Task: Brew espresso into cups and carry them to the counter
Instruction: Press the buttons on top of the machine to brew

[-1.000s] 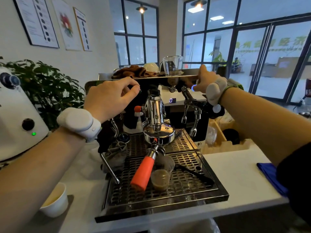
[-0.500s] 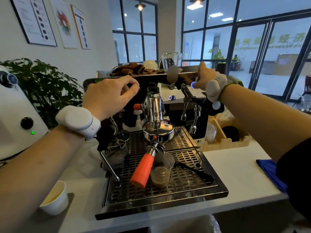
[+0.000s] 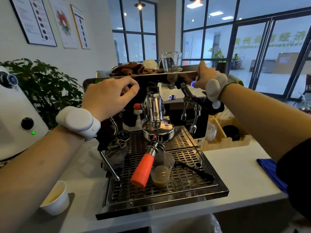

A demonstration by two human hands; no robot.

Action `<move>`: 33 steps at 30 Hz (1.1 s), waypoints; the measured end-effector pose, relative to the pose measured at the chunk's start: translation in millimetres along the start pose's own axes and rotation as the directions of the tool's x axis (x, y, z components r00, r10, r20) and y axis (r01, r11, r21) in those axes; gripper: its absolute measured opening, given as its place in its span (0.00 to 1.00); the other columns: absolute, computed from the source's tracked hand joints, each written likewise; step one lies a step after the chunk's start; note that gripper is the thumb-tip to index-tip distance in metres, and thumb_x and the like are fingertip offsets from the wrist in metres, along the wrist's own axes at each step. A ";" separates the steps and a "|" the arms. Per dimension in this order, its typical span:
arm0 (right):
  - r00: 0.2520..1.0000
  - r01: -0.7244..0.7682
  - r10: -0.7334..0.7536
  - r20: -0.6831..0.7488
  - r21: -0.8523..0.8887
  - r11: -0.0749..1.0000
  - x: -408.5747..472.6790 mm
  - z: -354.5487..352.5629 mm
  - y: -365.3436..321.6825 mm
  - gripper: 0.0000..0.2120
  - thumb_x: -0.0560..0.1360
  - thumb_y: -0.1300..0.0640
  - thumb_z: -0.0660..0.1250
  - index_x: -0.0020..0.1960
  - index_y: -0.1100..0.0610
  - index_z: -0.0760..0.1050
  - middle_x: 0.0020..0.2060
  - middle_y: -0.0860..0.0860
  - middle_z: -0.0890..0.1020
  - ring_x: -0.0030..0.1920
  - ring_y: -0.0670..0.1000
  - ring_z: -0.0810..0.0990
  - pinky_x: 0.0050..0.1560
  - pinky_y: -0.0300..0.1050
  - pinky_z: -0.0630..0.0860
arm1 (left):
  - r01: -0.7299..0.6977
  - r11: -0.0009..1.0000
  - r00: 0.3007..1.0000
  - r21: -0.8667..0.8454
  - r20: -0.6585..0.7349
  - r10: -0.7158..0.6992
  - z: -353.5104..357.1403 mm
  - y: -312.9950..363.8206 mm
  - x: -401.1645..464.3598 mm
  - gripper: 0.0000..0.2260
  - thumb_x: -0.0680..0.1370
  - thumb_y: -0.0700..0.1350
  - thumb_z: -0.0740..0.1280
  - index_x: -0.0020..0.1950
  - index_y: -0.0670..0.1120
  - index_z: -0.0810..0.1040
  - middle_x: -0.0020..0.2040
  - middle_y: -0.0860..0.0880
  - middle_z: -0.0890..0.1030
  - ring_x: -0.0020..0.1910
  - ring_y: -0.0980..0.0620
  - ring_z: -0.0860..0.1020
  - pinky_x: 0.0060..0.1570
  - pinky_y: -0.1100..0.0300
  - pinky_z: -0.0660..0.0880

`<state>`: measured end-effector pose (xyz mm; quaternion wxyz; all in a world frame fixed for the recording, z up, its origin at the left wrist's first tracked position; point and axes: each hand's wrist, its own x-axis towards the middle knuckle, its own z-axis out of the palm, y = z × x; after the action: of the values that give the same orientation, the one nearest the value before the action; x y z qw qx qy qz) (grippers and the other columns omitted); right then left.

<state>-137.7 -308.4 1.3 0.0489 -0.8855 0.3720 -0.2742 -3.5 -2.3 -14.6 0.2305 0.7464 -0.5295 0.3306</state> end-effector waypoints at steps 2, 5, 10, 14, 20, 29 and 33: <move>1.000 0.004 -0.004 0.006 0.002 1.000 -1.2 -1.1 -0.4 0.22 0.72 0.54 0.71 0.56 0.57 0.61 0.40 0.57 0.76 0.32 0.53 0.73 0.36 0.49 0.71 | -0.004 1.000 1.000 0.001 -0.004 0.004 0.2 0.1 0.2 0.16 0.78 0.64 0.51 0.56 0.62 0.74 0.40 0.62 0.76 0.39 0.59 0.72 0.35 0.58 0.70; 1.000 0.012 -0.012 0.011 0.006 1.000 -2.7 -1.9 -1.2 0.22 0.72 0.54 0.71 0.56 0.58 0.61 0.41 0.58 0.76 0.33 0.53 0.73 0.35 0.48 0.70 | -0.009 1.000 1.000 0.003 0.000 0.009 0.4 0.1 -0.2 0.16 0.78 0.64 0.51 0.56 0.62 0.74 0.39 0.63 0.75 0.39 0.59 0.72 0.36 0.58 0.69; 1.000 0.005 -0.005 0.001 0.023 1.000 -5.2 -3.1 -3.2 0.23 0.72 0.56 0.71 0.59 0.60 0.62 0.40 0.57 0.74 0.29 0.49 0.68 0.32 0.43 0.64 | -0.004 1.000 1.000 0.010 -0.006 0.004 -0.1 0.9 -1.1 0.16 0.77 0.65 0.51 0.55 0.63 0.74 0.38 0.64 0.75 0.39 0.59 0.71 0.37 0.57 0.69; 1.000 -0.001 0.001 0.023 0.008 1.000 -6.7 -6.2 -4.6 0.23 0.72 0.56 0.71 0.59 0.60 0.61 0.43 0.59 0.76 0.33 0.53 0.71 0.38 0.47 0.67 | -0.009 1.000 1.000 0.009 -0.014 0.009 -1.6 2.1 -2.0 0.16 0.78 0.64 0.51 0.55 0.62 0.75 0.34 0.65 0.71 0.38 0.58 0.71 0.33 0.60 0.65; 0.999 -0.023 0.021 0.048 0.049 0.999 -7.9 -14.2 -9.0 0.25 0.69 0.57 0.73 0.59 0.60 0.64 0.52 0.61 0.77 0.43 0.56 0.72 0.42 0.48 0.69 | 0.001 1.000 1.000 0.018 -0.010 0.000 -3.6 4.8 -3.2 0.15 0.78 0.63 0.52 0.54 0.62 0.75 0.32 0.68 0.68 0.37 0.57 0.71 0.30 0.62 0.63; 1.000 0.004 -0.003 0.022 -0.038 0.999 -23.4 -21.0 -19.8 0.09 0.72 0.52 0.69 0.44 0.58 0.75 0.41 0.55 0.79 0.37 0.53 0.73 0.37 0.43 0.67 | 0.054 0.998 0.991 -0.042 0.123 -0.048 -6.6 5.2 1.8 0.19 0.73 0.70 0.52 0.52 0.64 0.76 0.40 0.63 0.79 0.42 0.58 0.77 0.42 0.55 0.76; 0.995 0.099 -0.099 -0.011 0.178 0.979 -31.0 -25.5 -30.3 0.06 0.72 0.55 0.68 0.43 0.57 0.73 0.41 0.55 0.78 0.41 0.54 0.75 0.42 0.45 0.70 | 0.101 0.988 0.976 -0.113 0.205 -0.077 -14.1 5.9 6.9 0.19 0.72 0.71 0.55 0.52 0.64 0.76 0.44 0.62 0.79 0.46 0.58 0.78 0.48 0.51 0.76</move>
<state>-149.6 -262.3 17.7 0.1141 -0.8945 0.3015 -0.3097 -11.1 1.1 -0.1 0.2363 0.7832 -0.5354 0.2102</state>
